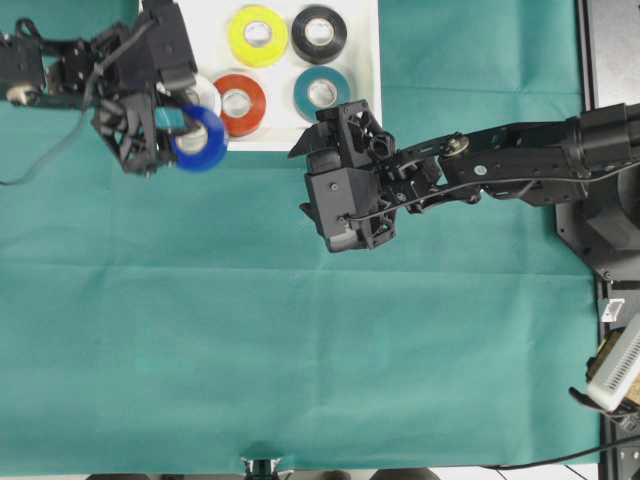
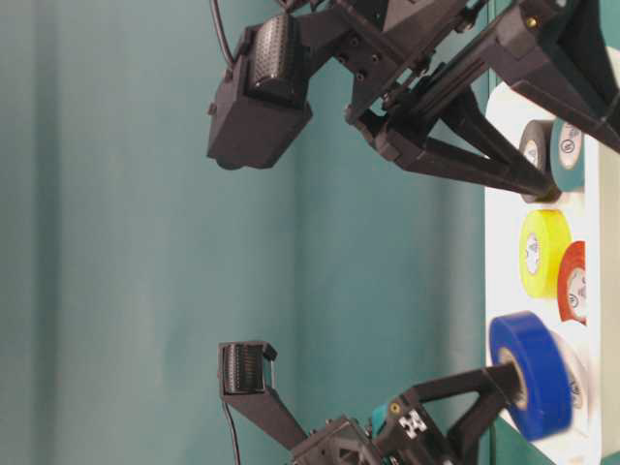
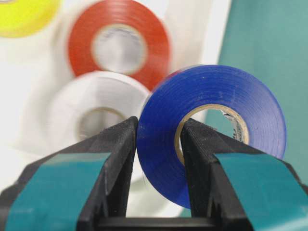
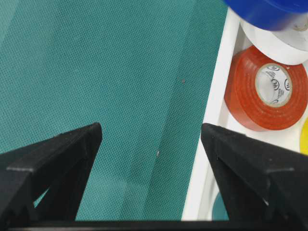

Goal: Put the tape alternately from left to right into the white case.
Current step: 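Carry the blue roll up into the tray's top-left corner, then open the left gripper and release the blue roll in the tray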

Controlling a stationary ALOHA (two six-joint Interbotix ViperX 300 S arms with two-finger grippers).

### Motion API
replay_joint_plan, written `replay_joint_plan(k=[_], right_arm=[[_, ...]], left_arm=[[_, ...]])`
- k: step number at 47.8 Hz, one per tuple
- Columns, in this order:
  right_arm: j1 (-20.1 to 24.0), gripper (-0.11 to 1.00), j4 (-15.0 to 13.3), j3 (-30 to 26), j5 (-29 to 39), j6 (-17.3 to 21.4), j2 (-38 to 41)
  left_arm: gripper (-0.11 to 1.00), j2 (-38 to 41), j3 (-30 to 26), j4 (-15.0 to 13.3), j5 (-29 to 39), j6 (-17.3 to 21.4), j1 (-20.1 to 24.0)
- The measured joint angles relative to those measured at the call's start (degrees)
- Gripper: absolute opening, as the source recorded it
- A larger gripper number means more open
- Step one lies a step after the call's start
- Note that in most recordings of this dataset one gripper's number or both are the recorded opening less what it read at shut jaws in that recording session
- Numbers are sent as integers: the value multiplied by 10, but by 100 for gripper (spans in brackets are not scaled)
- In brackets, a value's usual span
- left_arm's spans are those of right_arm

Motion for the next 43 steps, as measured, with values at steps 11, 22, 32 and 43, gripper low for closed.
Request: replay_joint_plan(k=[11,22,32,43], right_arm=[[0,75,0,0,0,0,0],[1,75,0,0,0,0,0],[1,75,0,0,0,0,0],[1,75,0,0,0,-1,0]], left_arm=[[26,0,-2,0,-40,18,59],[26,5,-2,0,-59,38,117],[26,26,-3,0,-67,40,146],[26,50,-5,0,-75,40,153]])
